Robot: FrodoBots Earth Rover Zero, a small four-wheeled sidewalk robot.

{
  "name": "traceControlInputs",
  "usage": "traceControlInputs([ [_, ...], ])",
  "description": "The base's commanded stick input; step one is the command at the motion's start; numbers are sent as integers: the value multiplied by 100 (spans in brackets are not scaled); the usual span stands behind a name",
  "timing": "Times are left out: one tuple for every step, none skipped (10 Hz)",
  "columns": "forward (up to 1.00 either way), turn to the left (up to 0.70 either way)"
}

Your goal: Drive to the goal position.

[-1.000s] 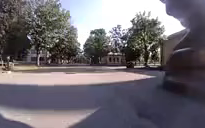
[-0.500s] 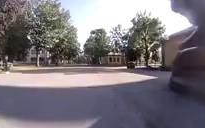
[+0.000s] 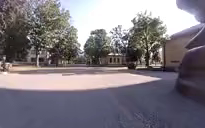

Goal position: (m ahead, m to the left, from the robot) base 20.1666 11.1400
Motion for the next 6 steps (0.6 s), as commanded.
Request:
traceControlInputs([
  [60, 0],
  [60, 0],
  [60, 0],
  [60, 0],
  [60, 0],
  [60, 0],
])
